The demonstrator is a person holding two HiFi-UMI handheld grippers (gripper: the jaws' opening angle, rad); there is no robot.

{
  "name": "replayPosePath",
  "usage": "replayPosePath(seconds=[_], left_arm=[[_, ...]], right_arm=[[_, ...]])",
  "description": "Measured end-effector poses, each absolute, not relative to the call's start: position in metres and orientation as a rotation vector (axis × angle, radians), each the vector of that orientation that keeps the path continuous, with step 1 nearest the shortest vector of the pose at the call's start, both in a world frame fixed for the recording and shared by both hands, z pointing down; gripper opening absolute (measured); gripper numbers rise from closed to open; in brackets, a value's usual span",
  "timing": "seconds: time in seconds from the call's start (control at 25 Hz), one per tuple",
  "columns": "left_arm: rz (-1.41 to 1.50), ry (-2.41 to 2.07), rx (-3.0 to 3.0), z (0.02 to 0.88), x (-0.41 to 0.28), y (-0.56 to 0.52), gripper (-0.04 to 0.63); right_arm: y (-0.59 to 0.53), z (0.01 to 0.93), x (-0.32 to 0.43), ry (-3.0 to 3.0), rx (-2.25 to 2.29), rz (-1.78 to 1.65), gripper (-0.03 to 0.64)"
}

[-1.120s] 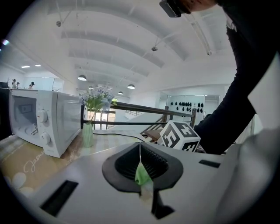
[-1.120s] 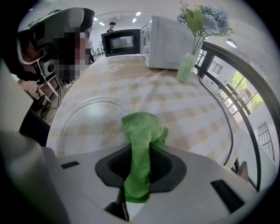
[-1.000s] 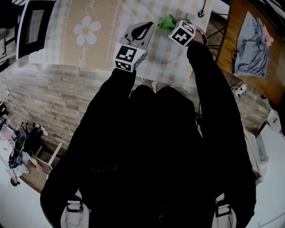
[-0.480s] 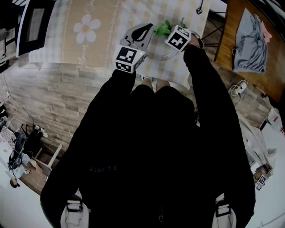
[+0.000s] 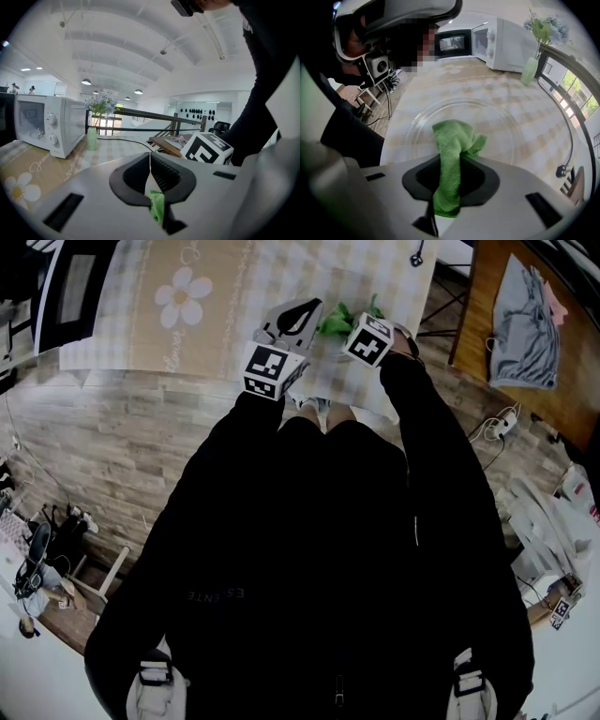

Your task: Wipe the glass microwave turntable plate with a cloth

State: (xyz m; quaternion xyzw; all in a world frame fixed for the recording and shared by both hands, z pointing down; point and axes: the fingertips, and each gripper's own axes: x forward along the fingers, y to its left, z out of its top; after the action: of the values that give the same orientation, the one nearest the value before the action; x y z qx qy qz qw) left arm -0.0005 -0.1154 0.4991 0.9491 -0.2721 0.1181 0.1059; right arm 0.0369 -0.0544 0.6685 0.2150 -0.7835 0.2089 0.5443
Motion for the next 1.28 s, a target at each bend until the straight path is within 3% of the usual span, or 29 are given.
replayPosePath(seconds=[1.28], left_arm=[[0.411,-0.626,2.842,0.502,0.014,-0.077,0.021]], right_arm=[[0.055,0.659,-0.016,-1.882,0.260,0.591,0.097]])
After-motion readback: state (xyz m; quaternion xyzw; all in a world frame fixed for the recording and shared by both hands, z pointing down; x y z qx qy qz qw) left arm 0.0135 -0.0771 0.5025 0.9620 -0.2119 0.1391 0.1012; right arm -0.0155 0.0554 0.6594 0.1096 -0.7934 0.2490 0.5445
